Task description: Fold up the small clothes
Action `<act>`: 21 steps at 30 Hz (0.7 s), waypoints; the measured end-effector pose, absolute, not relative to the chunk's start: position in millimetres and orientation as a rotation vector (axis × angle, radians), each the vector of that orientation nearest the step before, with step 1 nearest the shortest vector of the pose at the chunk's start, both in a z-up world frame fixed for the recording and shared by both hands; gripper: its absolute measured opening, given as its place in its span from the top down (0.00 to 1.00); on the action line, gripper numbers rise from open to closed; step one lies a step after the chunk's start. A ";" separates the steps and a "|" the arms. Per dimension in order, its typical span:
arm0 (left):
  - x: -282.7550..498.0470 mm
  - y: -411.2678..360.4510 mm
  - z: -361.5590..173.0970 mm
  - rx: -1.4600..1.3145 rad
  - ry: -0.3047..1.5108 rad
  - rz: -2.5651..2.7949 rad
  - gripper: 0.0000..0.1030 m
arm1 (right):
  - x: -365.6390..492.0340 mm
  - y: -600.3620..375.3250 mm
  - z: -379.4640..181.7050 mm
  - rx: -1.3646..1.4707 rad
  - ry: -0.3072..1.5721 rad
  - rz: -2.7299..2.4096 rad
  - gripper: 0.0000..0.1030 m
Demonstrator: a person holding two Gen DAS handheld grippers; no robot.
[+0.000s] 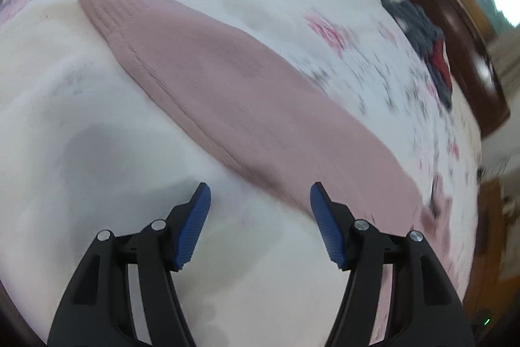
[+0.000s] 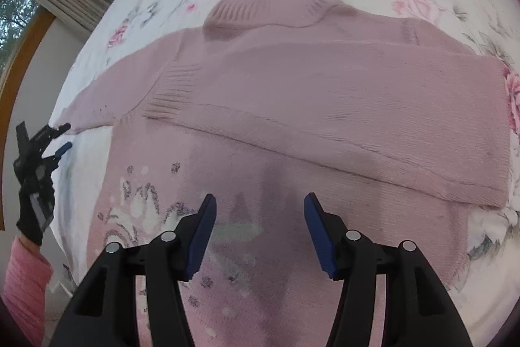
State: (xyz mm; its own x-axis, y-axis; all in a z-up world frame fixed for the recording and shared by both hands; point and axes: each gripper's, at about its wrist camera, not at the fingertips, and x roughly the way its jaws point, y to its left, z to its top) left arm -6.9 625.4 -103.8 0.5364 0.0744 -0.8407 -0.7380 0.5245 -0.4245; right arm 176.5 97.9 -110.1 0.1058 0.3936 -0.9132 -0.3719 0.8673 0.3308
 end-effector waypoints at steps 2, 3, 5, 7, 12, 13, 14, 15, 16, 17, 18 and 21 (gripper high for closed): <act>-9.1 641.7 -109.6 -0.942 0.844 0.578 0.40 | 177.1 103.1 -113.1 0.018 1.356 0.560 0.45; -10.5 649.2 -111.5 -0.967 0.816 0.582 0.40 | 177.4 104.0 -114.4 0.011 1.356 0.554 0.45; -12.8 662.4 -113.4 -0.980 0.783 0.600 0.41 | 178.2 106.3 -118.3 -0.016 1.355 0.536 0.45; -10.9 675.2 -115.9 -1.000 0.758 0.609 0.41 | 178.1 106.0 -122.2 -0.030 1.359 0.528 0.45; -10.4 689.8 -118.1 -0.998 0.740 0.629 0.46 | 180.8 101.8 -134.2 -0.033 1.383 0.501 0.45; -9.4 690.6 -117.4 -0.991 0.742 0.628 0.47 | 180.8 102.5 -135.4 -0.033 1.386 0.499 0.45; -8.4 691.0 -116.5 -0.983 0.748 0.627 0.47 | 180.4 102.2 -137.1 -0.033 1.388 0.497 0.45; -8.9 691.0 -115.5 -0.983 0.746 0.623 0.47 | 179.9 102.1 -137.9 -0.035 1.388 0.497 0.45; -11.3 691.9 -115.4 -0.995 0.739 0.618 0.47 | 179.1 102.3 -138.3 -0.037 1.387 0.498 0.45; -15.7 691.8 -114.9 -1.016 0.734 0.617 0.47 | 178.4 102.0 -138.6 -0.040 1.385 0.499 0.44; -18.4 692.3 -115.4 -1.025 0.736 0.620 0.47 | 177.9 102.3 -138.6 -0.041 1.384 0.501 0.44; -28.2 688.1 -115.1 -1.020 0.741 0.609 0.46 | 177.9 100.7 -139.8 -0.034 1.386 0.504 0.44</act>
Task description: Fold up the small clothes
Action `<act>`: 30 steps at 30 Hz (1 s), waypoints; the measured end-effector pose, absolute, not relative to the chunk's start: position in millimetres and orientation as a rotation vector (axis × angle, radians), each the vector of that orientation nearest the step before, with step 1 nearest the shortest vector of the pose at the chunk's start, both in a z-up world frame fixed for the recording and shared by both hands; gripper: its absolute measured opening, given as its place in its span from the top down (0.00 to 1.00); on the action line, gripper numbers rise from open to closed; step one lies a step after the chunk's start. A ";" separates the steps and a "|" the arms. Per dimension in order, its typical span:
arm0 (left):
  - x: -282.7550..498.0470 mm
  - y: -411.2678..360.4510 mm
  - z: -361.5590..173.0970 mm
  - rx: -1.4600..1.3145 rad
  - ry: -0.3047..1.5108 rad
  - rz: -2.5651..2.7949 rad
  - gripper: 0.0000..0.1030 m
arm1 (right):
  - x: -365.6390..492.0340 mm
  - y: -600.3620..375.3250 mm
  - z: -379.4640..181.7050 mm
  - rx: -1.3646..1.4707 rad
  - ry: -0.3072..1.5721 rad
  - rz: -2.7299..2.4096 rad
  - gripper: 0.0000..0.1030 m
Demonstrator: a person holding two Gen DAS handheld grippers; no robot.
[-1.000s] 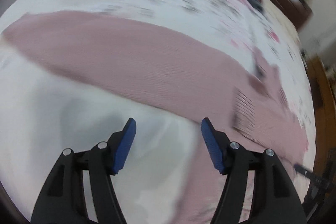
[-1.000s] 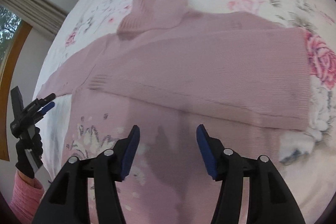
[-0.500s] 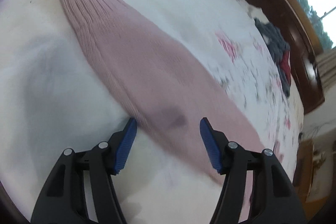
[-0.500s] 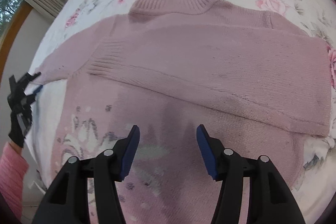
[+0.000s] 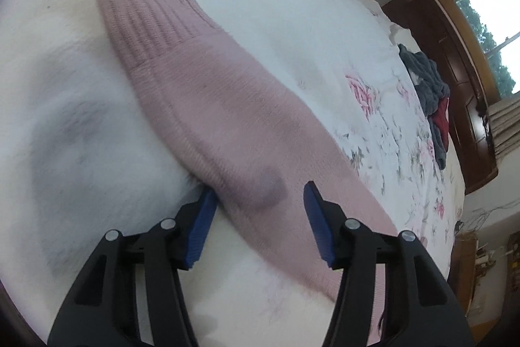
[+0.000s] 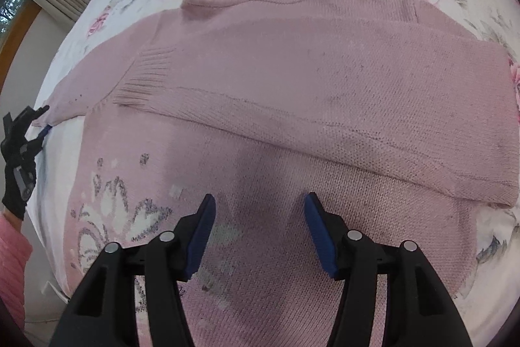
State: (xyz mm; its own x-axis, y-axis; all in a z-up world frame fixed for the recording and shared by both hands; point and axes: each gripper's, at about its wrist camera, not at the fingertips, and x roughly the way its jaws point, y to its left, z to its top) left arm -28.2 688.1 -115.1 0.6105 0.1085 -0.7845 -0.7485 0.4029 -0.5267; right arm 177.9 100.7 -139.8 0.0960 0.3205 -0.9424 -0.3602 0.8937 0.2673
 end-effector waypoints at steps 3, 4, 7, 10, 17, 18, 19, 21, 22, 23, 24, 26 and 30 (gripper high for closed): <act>-28.0 687.8 -116.6 -0.999 0.746 0.593 0.46 | 178.9 100.1 -142.4 -0.022 1.393 0.501 0.43; -27.4 689.6 -117.7 -1.005 0.738 0.599 0.47 | 178.8 100.5 -142.8 -0.022 1.393 0.500 0.43; -20.3 696.4 -119.5 -1.030 0.717 0.621 0.60 | 177.5 103.3 -143.5 -0.035 1.388 0.504 0.41; -10.1 698.9 -120.0 -1.039 0.721 0.600 0.89 | 176.4 105.8 -143.9 -0.059 1.382 0.507 0.40; -1.7 668.7 -86.9 -0.904 0.699 0.506 0.91 | 173.7 100.4 -141.4 -0.030 1.380 0.513 0.40; -0.3 662.2 -82.7 -0.899 0.697 0.479 0.91 | 173.0 99.5 -140.7 -0.028 1.380 0.513 0.40; 2.8 652.3 -76.5 -0.884 0.697 0.449 0.91 | 172.1 98.7 -140.0 -0.027 1.380 0.514 0.40; 9.7 632.7 -65.0 -0.858 0.694 0.387 0.91 | 169.1 95.8 -138.4 -0.025 1.378 0.515 0.40; 13.1 621.6 -59.8 -0.846 0.694 0.355 0.91 | 168.6 94.1 -137.5 -0.023 1.378 0.515 0.40; 17.6 608.7 -54.0 -0.831 0.694 0.319 0.91 | 167.8 91.7 -136.2 -0.019 1.377 0.515 0.40; 22.8 594.7 -48.6 -0.823 0.694 0.278 0.91 | 166.8 89.4 -134.8 -0.016 1.376 0.515 0.40; 31.7 571.3 -42.0 -0.828 0.691 0.206 0.91 | 165.7 83.4 -131.6 -0.014 1.371 0.514 0.40; 54.6 517.1 -34.8 -0.819 0.699 0.072 0.91 | 165.9 74.1 -126.4 -0.009 1.361 0.505 0.40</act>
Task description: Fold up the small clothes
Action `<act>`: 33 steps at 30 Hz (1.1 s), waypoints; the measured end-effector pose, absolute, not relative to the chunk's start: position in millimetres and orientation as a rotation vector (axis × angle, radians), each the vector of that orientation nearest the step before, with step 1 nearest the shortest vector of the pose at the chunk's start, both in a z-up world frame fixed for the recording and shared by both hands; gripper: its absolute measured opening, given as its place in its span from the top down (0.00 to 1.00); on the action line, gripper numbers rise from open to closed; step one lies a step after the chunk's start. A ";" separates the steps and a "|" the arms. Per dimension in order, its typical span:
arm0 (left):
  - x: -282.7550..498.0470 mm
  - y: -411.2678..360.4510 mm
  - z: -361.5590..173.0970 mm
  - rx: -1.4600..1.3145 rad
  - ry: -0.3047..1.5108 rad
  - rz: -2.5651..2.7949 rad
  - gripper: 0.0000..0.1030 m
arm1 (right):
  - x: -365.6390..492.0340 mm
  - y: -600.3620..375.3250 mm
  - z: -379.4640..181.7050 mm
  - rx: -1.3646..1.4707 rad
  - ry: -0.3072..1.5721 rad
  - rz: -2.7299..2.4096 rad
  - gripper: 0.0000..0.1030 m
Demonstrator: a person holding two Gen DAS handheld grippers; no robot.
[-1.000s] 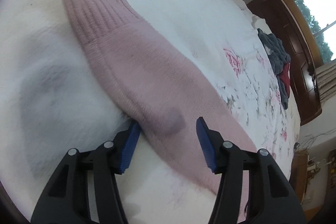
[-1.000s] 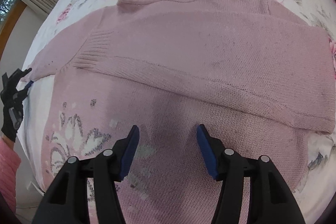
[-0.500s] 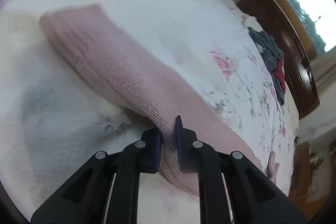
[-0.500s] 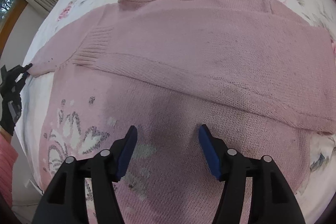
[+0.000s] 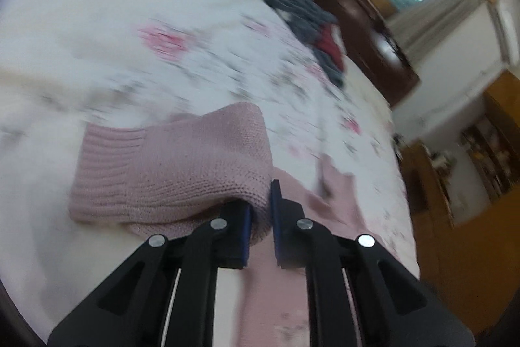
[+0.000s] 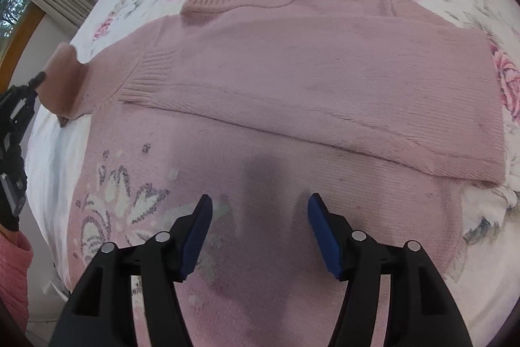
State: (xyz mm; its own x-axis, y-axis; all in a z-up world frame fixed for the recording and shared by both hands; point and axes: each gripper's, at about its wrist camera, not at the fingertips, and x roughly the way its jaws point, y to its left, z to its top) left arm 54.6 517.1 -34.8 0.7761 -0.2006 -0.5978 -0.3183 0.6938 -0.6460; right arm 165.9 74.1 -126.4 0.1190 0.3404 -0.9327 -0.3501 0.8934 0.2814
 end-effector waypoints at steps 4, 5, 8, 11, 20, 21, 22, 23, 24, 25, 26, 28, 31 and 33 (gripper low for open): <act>79.4 461.8 -35.2 -0.817 0.707 -0.034 0.91 | 167.3 63.9 -123.8 0.007 1.351 0.496 0.40; 85.6 449.2 -36.3 -0.815 0.708 -0.052 0.91 | 167.2 61.3 -123.6 0.012 1.350 0.492 0.40; 103.3 408.6 -43.1 -0.803 0.716 -0.101 0.91 | 167.6 54.4 -124.7 0.027 1.349 0.488 0.40; 119.6 377.5 -61.7 -0.830 0.751 -0.134 0.91 | 167.5 45.4 -125.1 0.034 1.350 0.486 0.40; 142.4 336.9 -139.3 -0.814 0.943 -0.105 0.88 | 166.8 33.8 -128.0 0.051 1.355 0.490 0.40; 142.2 336.1 -143.8 -0.808 0.963 -0.102 0.87 | 167.1 33.6 -128.5 0.051 1.357 0.491 0.40; 141.2 336.4 -148.3 -0.806 0.980 -0.102 0.86 | 167.3 32.7 -129.1 0.050 1.358 0.490 0.40; 141.4 336.6 -153.0 -0.809 0.995 -0.108 0.86 | 167.7 33.1 -129.3 0.049 1.358 0.488 0.40; 140.2 338.2 -156.2 -0.815 1.005 -0.121 0.86 | 168.1 34.1 -129.3 0.047 1.358 0.486 0.40; 137.7 339.6 -155.6 -0.815 1.009 -0.127 0.85 | 169.0 36.0 -129.2 0.046 1.358 0.483 0.40; 135.1 341.2 -153.4 -0.812 1.017 -0.136 0.84 | 169.5 36.8 -128.6 0.045 1.359 0.481 0.40; 124.7 344.7 -145.5 -0.808 1.050 -0.166 0.77 | 170.8 39.3 -126.9 0.043 1.360 0.481 0.40; 100.2 354.5 -122.2 -0.792 1.017 -0.207 0.73 | 177.1 49.5 -119.1 0.053 1.352 0.494 0.40; 87.2 370.7 -101.6 -0.715 0.962 -0.146 0.68 | 184.8 65.4 -112.2 0.082 1.350 0.527 0.40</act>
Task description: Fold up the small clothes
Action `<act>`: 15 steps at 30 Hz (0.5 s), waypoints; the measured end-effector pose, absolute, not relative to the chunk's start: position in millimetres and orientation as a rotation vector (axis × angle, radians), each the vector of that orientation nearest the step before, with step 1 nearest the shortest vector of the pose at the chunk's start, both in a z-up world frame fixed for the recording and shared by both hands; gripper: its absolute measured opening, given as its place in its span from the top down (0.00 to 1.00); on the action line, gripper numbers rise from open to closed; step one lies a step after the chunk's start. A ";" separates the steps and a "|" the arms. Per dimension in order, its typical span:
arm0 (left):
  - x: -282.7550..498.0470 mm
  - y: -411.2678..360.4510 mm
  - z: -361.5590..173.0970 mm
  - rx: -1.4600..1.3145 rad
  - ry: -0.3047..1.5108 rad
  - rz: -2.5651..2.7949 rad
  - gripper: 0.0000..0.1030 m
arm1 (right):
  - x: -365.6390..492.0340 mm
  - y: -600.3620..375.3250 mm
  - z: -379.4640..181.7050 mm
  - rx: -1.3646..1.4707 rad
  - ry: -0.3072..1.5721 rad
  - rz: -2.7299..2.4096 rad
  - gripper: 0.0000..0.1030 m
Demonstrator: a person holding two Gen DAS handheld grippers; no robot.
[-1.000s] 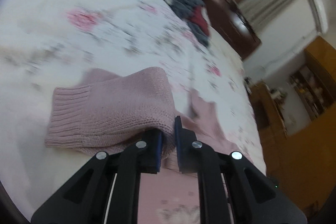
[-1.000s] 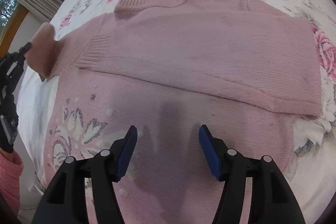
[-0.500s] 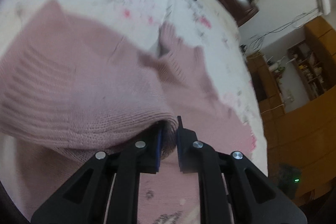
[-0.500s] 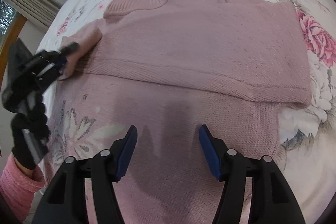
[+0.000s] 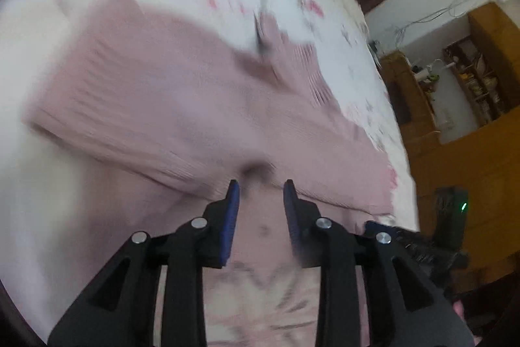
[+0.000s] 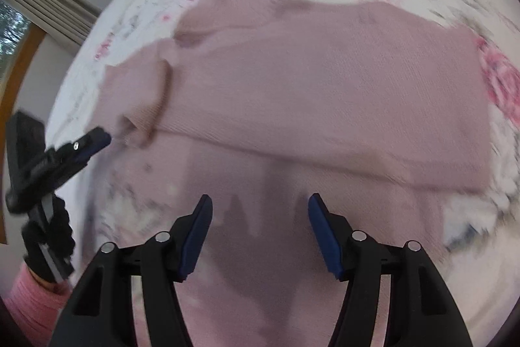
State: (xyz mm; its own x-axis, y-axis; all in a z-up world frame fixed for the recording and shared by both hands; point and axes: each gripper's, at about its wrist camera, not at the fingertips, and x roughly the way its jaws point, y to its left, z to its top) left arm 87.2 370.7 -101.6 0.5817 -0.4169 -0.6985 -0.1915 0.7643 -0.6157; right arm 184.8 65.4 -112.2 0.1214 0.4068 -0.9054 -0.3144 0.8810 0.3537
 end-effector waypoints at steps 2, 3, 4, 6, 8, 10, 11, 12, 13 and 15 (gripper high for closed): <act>85.9 390.5 -89.7 -0.665 0.934 -0.066 0.66 | 193.8 89.8 -106.9 0.097 1.350 0.573 0.40; 88.1 402.8 -86.4 -0.645 0.928 -0.015 0.66 | 197.6 101.2 -105.8 0.093 1.350 0.587 0.40; 92.7 413.6 -86.7 -0.632 0.934 0.031 0.66 | 201.4 113.3 -104.8 0.086 1.350 0.595 0.40; 102.9 425.3 -90.8 -0.590 0.952 0.083 0.66 | 209.4 141.8 -105.2 0.090 1.358 0.624 0.40; 111.4 429.6 -99.6 -0.543 0.989 0.129 0.66 | 219.2 165.3 -109.1 0.125 1.384 0.650 0.40; 117.6 435.3 -118.8 -0.542 1.039 0.135 0.67 | 226.7 181.6 -113.5 0.146 1.401 0.665 0.40; 117.6 436.0 -124.0 -0.541 1.047 0.136 0.67 | 231.8 190.6 -118.0 0.149 1.412 0.656 0.40; 119.8 437.0 -129.6 -0.536 1.056 0.132 0.67 | 235.9 197.5 -121.7 0.152 1.420 0.649 0.40; 120.0 437.2 -132.0 -0.528 1.054 0.128 0.67 | 239.7 204.1 -126.0 0.162 1.432 0.649 0.40; 120.8 438.4 -130.3 -0.536 1.049 0.120 0.67 | 246.7 214.2 -139.7 0.201 1.475 0.650 0.40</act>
State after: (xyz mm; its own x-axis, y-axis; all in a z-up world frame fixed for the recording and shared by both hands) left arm 120.8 438.4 -130.3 0.5043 -0.1558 -0.8493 -0.3442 0.8658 -0.3632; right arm 246.7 214.2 -139.7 -0.0375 0.5177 -0.8547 -0.2811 0.8153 0.5062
